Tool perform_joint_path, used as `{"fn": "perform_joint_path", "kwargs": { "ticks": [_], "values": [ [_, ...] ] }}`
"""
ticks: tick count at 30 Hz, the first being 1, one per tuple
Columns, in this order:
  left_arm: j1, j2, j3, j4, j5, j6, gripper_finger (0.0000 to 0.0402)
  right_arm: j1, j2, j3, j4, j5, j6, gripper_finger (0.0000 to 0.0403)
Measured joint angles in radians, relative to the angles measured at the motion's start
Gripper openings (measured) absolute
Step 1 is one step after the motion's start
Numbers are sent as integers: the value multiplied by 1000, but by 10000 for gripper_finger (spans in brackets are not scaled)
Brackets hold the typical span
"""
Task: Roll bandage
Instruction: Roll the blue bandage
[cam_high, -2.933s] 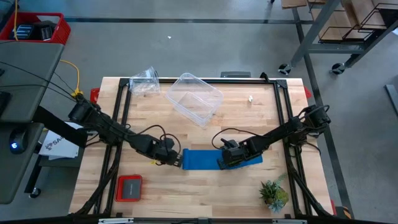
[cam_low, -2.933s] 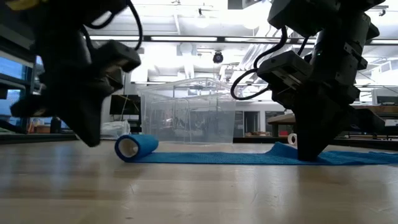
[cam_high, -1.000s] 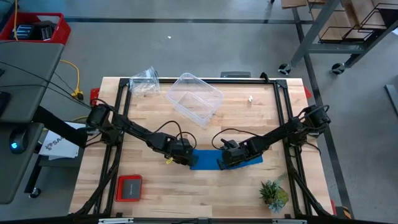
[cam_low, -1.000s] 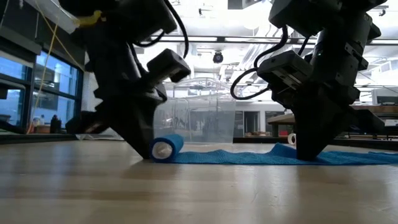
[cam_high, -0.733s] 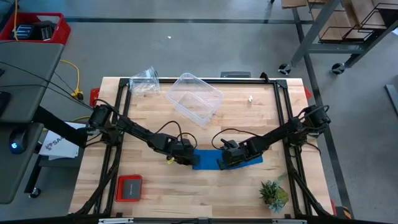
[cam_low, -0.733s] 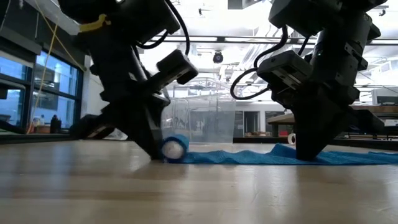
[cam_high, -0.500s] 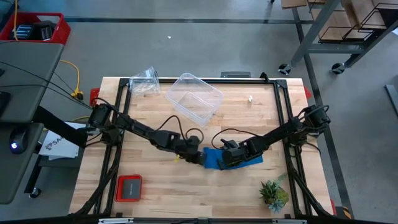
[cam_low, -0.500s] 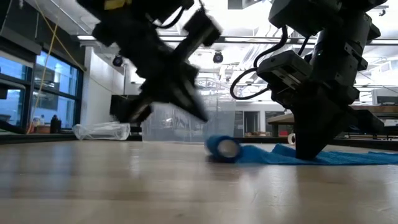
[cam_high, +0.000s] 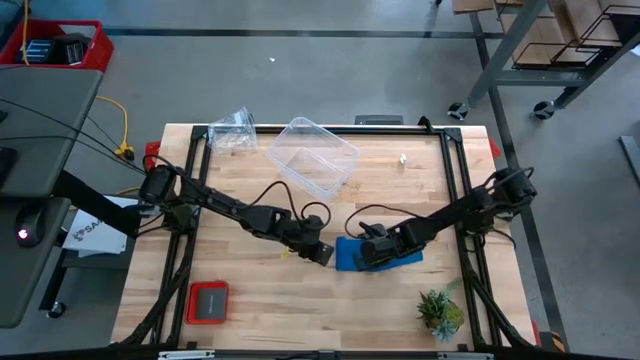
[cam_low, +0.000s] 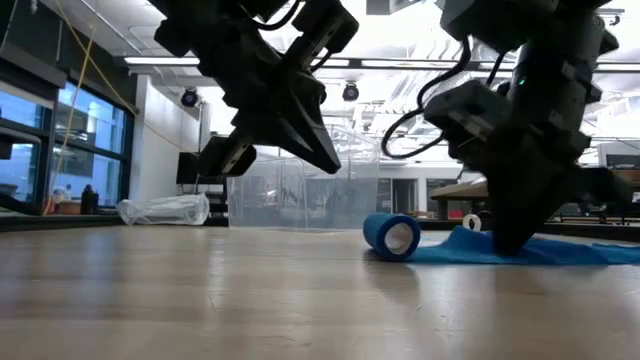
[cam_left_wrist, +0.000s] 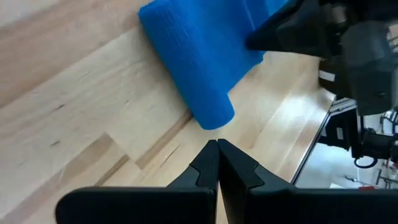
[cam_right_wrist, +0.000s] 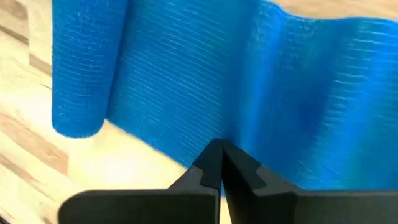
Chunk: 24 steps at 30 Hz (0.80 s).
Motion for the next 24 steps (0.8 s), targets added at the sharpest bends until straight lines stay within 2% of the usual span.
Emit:
{"fn": "perform_joint_path", "kwargs": {
  "ticks": [5, 11, 16, 20, 24],
  "values": [
    [31, 0, 0, 12, -1, 26, 0, 3, -61, 1, -129, 8, 5, 0],
    [56, 0, 0, 25, 17, 44, 0, 3, -117, 3, -202, 37, 4, 0],
    [57, 0, 0, 22, 25, 66, 0, 6, -144, 3, -391, 42, 14, 0],
    [58, 0, 0, 22, 27, 57, 0, 6, -147, -47, -356, 8, 4, 0],
    [60, 0, 0, 22, 29, 51, 0, 6, -150, -123, -221, -3, 52, 0]
  ]
}}
